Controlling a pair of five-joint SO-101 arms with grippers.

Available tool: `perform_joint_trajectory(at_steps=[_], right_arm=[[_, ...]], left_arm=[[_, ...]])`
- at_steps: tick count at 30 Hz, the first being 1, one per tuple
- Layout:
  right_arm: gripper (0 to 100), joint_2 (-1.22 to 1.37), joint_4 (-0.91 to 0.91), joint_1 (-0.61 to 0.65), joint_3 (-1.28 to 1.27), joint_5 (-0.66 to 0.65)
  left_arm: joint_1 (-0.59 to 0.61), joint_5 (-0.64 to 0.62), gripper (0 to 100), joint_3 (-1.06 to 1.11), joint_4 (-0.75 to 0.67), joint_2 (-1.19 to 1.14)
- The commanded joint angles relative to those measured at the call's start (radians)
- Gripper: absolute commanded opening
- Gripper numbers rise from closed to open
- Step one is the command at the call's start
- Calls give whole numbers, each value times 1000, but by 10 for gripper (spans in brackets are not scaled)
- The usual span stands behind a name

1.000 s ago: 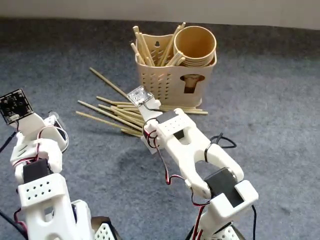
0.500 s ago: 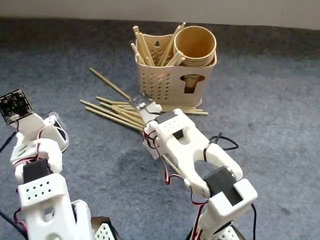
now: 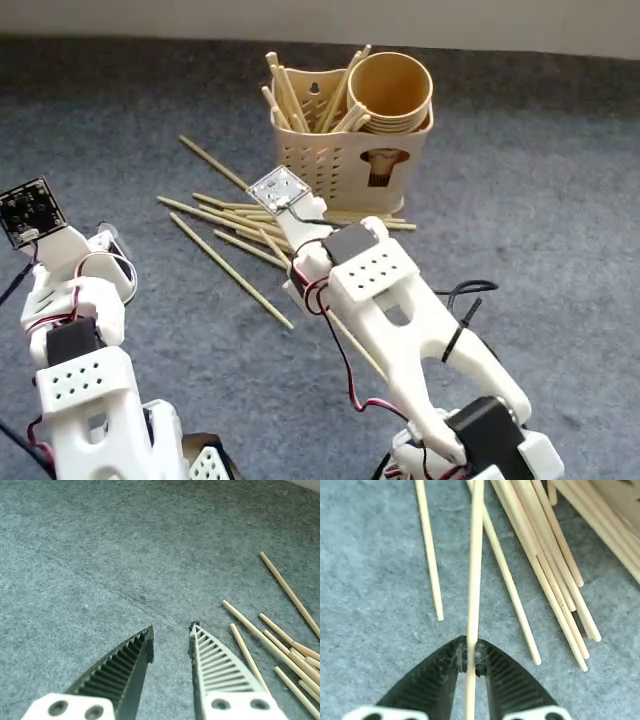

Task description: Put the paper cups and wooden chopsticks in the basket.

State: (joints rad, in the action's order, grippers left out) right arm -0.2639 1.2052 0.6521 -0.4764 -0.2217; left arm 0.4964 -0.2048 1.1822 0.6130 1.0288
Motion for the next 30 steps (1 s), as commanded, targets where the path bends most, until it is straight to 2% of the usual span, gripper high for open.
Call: perform_joint_trajectory(at_steps=[1, 16, 26, 30], right_arm=[[4, -107, 38, 21, 4, -8], [4, -358, 27, 15, 15, -3], [4, -450, -295, 15, 16, 57], [4, -466, -463, -39, 16, 60]], left_arm=[[-2, -9, 130, -8, -20, 18], [-13, -9, 130, -8, -20, 18], [-16, -8, 130, -2, -21, 19], [-16, -8, 130, -2, -21, 19]])
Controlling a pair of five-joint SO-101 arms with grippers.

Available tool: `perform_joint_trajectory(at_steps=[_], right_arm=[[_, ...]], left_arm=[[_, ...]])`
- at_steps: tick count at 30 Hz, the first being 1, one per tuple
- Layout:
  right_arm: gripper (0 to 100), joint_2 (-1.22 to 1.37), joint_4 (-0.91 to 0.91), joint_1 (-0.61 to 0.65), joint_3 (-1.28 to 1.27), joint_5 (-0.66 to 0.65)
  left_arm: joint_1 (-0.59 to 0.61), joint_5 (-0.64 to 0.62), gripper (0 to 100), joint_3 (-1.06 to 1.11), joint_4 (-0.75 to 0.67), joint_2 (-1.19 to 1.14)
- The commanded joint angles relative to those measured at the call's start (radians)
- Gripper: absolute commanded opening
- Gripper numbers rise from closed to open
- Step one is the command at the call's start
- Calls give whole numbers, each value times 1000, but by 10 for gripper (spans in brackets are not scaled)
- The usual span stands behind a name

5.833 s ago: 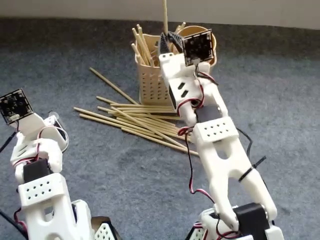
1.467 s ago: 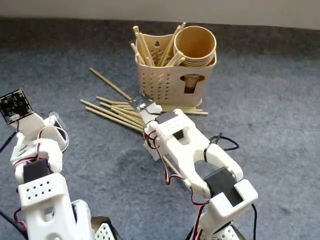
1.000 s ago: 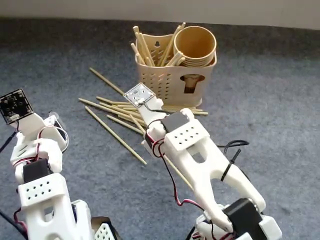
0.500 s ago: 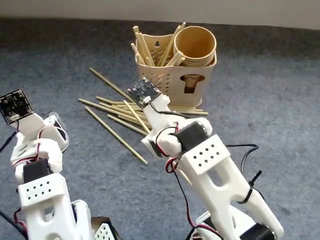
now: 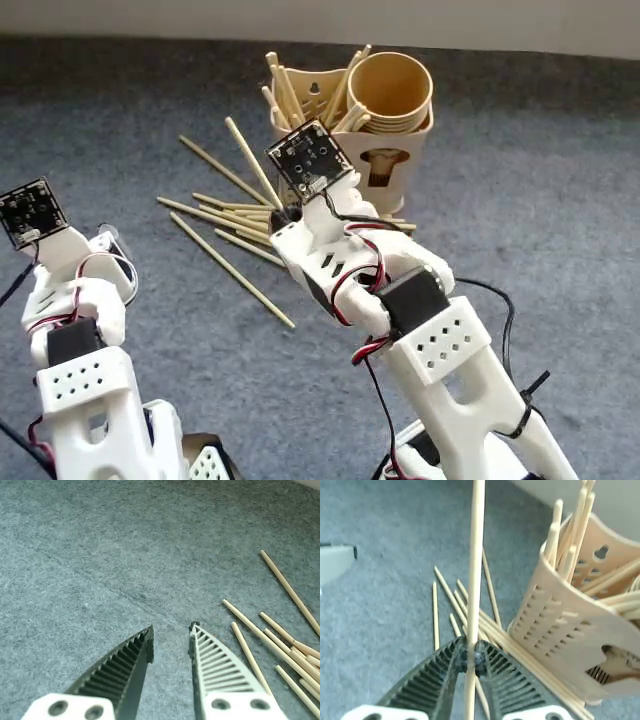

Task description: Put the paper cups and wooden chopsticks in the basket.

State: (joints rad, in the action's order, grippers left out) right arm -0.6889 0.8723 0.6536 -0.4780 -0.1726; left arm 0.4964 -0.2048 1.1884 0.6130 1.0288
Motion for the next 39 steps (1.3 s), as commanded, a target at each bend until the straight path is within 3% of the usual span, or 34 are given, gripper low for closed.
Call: perform_joint_trajectory(at_steps=[1, 11, 18, 28, 39], right_arm=[[4, -42, -176, -56, 18, 11], [4, -36, -512, -125, 10, 11], [4, -24, -897, -125, 5, 11], [4, 222, -1320, -236, 5, 11], [4, 421, -1461, -268, -64, 11]], left_arm=[[-16, -8, 130, -8, -21, 19], [-16, -8, 130, -8, -21, 19], [-16, -8, 130, -8, -21, 19], [-15, -8, 130, -8, -21, 19], [-13, -8, 130, -8, -21, 19]])
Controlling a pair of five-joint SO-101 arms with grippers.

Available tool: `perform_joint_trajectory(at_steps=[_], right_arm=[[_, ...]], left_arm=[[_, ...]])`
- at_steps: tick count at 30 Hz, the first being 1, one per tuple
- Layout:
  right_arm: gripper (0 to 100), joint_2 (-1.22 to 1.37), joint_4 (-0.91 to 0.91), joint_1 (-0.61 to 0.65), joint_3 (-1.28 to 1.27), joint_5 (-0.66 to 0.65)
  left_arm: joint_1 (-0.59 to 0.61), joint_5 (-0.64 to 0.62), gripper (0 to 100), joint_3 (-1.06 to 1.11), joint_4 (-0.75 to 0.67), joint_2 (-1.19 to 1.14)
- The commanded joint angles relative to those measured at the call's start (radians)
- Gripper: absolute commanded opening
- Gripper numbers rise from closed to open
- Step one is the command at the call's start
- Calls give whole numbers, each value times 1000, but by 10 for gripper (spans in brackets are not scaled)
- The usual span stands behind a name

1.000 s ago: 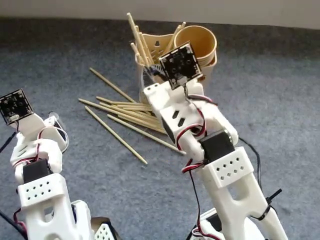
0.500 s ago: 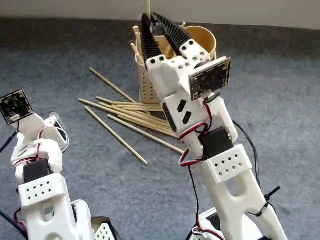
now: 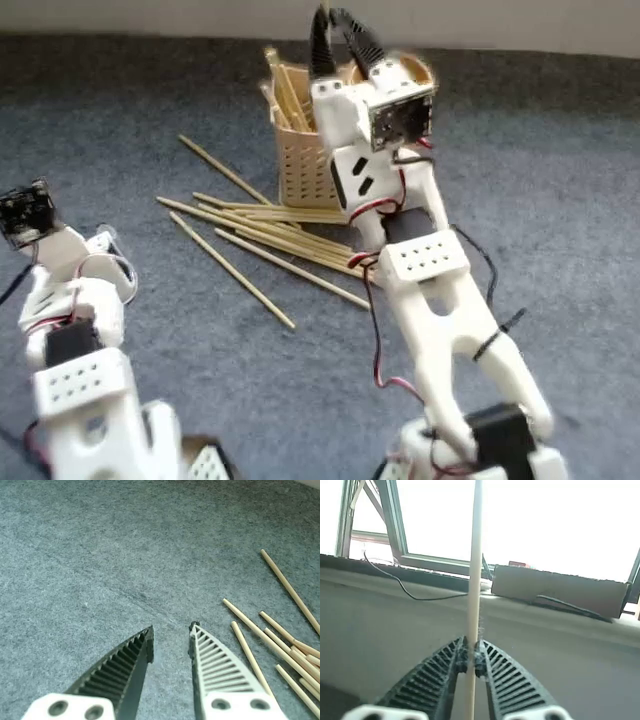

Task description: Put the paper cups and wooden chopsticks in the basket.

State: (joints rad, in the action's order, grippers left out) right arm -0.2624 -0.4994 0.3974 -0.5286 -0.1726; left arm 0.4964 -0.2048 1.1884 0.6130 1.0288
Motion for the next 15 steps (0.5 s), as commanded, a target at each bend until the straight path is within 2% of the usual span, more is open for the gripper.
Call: perform_joint_trajectory(at_steps=[1, 5, 10, 15], right_arm=[[4, -2, -127, -12, -39, 11], [11, -1, -171, -12, -108, 9], [146, -2, -171, -10, -150, 11], [138, -35, -165, -7, -154, 9]], left_arm=[[-13, -8, 130, -8, -21, 19], [-13, -8, 130, -8, -21, 19], [-13, -8, 130, -8, -21, 19], [-13, -8, 130, -8, -21, 19]])
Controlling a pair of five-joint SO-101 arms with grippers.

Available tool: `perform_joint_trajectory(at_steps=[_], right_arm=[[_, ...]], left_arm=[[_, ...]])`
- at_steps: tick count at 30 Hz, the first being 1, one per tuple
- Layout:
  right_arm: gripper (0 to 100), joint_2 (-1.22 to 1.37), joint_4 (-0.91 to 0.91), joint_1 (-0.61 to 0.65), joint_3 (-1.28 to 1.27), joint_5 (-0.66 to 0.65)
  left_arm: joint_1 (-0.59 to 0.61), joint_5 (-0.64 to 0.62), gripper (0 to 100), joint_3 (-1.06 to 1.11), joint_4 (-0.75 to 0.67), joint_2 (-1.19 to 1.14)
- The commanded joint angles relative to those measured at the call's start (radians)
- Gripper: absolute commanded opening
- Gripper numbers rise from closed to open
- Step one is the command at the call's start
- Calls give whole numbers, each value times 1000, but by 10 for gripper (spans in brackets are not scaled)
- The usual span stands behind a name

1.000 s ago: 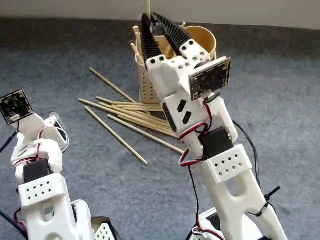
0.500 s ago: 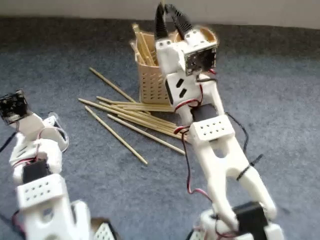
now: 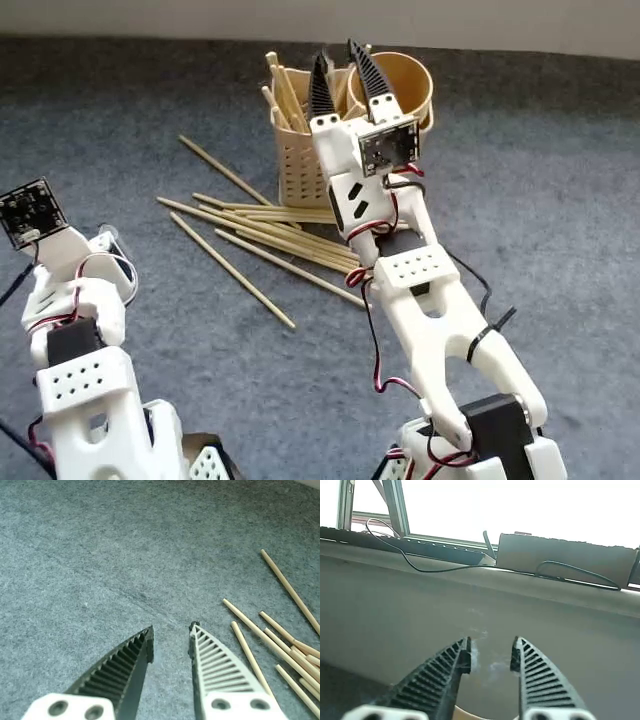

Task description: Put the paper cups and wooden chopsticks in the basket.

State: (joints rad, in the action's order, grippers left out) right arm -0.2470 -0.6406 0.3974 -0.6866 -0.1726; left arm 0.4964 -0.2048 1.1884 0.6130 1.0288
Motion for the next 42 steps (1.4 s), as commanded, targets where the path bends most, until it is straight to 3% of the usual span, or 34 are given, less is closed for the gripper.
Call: perform_joint_trajectory(at_steps=[1, 14, 19, 21, 30, 36, 42], right_arm=[[131, -70, 2, -5, 2, 11], [5, -406, 538, 58, 4, 25], [5, -470, 731, 61, 4, 239], [5, -484, 823, 65, 4, 269], [5, -547, 1244, 61, 2, 270], [5, -622, 1577, 28, 2, 270], [5, -664, 1727, -64, -97, 270]], left_arm=[[-13, -8, 130, -8, -21, 19], [-12, -8, 130, -1, -57, 16], [-12, -8, 130, -1, -58, 16], [-12, -8, 130, -1, -58, 16], [-18, 0, 130, -31, -51, 19], [-64, 114, 130, -116, -46, 12], [-110, 238, 131, -283, 190, 8]])
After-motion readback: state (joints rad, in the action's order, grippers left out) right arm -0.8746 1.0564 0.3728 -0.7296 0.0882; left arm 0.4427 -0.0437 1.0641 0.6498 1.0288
